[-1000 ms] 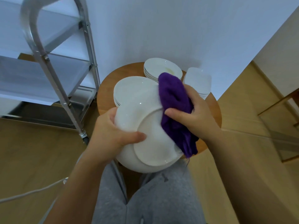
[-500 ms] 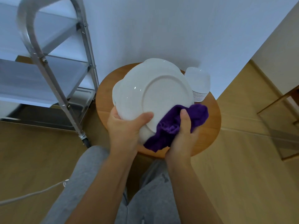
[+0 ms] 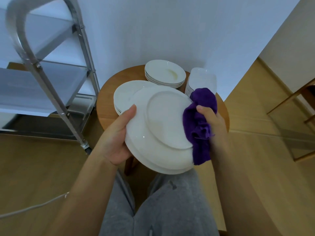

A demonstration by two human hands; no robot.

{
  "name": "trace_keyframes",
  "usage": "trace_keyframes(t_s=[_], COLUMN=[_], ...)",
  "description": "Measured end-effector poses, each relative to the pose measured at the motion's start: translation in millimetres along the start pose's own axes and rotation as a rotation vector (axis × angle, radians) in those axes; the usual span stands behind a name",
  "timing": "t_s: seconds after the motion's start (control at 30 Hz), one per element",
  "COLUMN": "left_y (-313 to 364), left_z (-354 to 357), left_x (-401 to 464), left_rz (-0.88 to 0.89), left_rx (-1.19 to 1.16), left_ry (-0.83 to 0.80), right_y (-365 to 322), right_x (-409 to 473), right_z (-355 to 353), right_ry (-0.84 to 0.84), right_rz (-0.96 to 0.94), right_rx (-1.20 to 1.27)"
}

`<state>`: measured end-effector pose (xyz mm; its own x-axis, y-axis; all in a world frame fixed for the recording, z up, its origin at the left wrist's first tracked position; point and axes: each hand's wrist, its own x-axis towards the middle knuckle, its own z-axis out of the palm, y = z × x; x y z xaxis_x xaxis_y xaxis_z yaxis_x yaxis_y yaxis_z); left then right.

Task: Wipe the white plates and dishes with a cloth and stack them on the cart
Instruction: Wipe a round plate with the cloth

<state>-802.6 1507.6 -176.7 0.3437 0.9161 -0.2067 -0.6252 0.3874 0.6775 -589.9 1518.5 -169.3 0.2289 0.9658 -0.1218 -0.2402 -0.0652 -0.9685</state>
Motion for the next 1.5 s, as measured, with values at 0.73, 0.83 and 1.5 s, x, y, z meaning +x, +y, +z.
trace_keyframes(t_s=[0.73, 0.83, 1.5], left_y=[-21, -26, -19], left_z=[28, 44, 27], left_x=[-1, 2, -8], left_rz=[0.228, 0.273, 0.371], left_rx=[-0.027, 0.116, 0.391], left_ry=[0.175, 0.262, 0.294], right_y=[46, 61, 43], right_x=[-68, -89, -49], right_z=[27, 58, 60], right_ry=[0.36, 0.333, -0.314], right_rz=[-0.062, -0.063, -0.006], right_rx=[0.158, 0.207, -0.135])
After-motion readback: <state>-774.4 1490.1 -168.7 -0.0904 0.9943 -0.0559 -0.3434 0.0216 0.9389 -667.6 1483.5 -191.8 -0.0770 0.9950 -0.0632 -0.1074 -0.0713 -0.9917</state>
